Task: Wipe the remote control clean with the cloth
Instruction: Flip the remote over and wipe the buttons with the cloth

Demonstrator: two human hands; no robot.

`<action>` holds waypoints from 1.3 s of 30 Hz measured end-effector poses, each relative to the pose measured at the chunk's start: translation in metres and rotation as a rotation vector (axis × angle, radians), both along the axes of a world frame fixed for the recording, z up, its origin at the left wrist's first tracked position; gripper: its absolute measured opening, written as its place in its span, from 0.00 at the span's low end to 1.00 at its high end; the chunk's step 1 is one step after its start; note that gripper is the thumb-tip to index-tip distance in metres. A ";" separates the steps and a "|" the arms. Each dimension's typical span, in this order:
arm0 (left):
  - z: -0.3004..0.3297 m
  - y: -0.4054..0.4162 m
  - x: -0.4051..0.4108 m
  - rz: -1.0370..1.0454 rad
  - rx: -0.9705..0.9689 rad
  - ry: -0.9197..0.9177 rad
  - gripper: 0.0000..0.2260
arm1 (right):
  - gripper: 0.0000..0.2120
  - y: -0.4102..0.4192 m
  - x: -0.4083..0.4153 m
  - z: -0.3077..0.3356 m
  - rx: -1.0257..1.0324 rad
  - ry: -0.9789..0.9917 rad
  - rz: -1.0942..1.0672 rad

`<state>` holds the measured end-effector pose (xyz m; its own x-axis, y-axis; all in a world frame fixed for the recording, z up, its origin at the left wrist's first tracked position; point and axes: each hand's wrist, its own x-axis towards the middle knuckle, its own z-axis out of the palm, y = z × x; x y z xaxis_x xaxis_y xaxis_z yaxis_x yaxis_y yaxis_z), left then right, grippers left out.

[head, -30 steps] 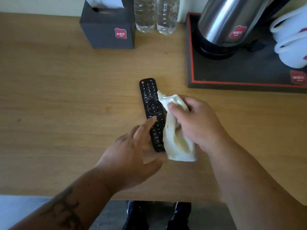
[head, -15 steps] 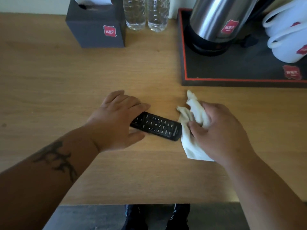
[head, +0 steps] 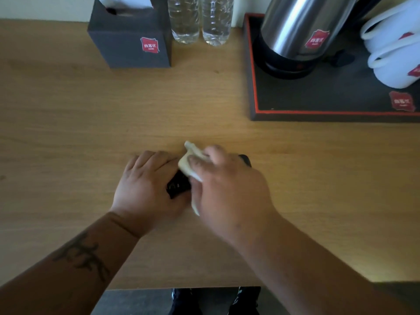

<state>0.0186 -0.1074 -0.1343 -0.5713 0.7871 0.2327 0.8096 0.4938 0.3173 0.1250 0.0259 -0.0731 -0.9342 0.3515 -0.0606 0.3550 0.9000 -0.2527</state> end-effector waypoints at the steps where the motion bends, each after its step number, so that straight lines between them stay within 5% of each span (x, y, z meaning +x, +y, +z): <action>1: 0.000 -0.001 0.000 -0.003 -0.030 -0.005 0.25 | 0.16 0.009 0.003 0.001 0.025 -0.015 -0.011; 8: 0.002 -0.001 0.000 -0.012 0.013 -0.009 0.28 | 0.13 0.089 0.036 0.011 -0.001 -0.147 -0.312; 12: 0.000 0.000 0.000 -0.010 0.027 0.017 0.26 | 0.15 0.055 0.019 0.019 -0.047 0.115 -0.186; 19: -0.002 0.000 0.001 -0.008 0.046 0.031 0.22 | 0.19 0.013 0.023 0.000 -0.002 -0.021 0.111; 28: -0.002 0.000 0.000 -0.015 0.029 -0.007 0.27 | 0.14 0.052 0.050 0.020 0.079 -0.047 -0.207; 34: -0.004 0.000 0.000 -0.016 0.038 0.020 0.21 | 0.13 0.002 0.034 0.005 0.056 -0.046 0.104; 39: 0.000 0.000 0.001 0.002 0.014 -0.024 0.27 | 0.13 0.048 0.059 0.008 -0.005 -0.047 -0.090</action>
